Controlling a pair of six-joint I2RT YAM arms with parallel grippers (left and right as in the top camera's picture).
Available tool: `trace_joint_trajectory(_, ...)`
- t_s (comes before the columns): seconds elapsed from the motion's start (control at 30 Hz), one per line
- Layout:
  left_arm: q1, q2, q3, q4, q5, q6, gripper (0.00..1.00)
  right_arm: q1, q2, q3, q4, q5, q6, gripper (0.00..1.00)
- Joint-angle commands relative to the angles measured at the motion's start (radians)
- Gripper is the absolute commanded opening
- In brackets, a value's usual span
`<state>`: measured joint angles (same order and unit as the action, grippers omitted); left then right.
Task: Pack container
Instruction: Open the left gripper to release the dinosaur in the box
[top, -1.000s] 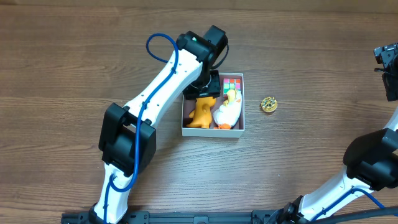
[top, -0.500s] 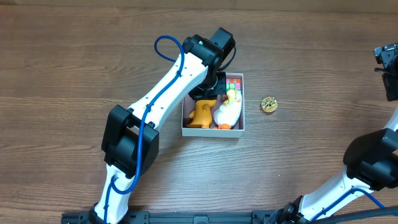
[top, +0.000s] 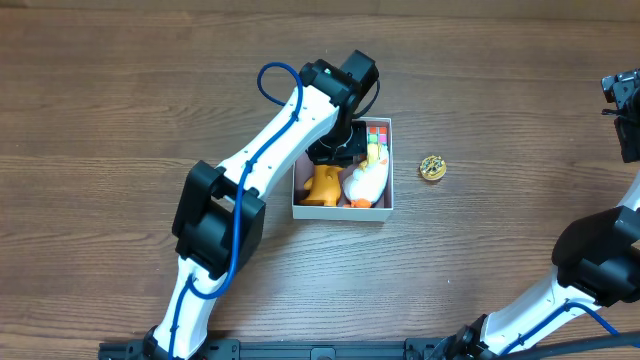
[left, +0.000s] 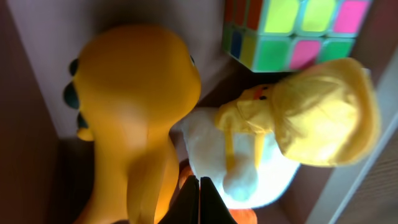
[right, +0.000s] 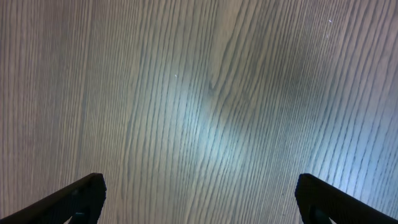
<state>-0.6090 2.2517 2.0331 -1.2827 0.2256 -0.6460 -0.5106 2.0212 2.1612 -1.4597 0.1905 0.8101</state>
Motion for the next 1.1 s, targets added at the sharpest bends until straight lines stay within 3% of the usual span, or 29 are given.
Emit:
trace_joint_trajectory(0.0, -0.008, 0.038, -0.003, -0.002, 0.03, 0.026, 0.04, -0.001, 0.001, -0.002, 0.0, 0.01, -0.007, 1.0)
trace_joint_trajectory(1.07, -0.005, 0.083, -0.003, -0.031, -0.089, 0.036, 0.06, -0.001, 0.001, -0.002, 0.0, 0.01, -0.007, 1.0)
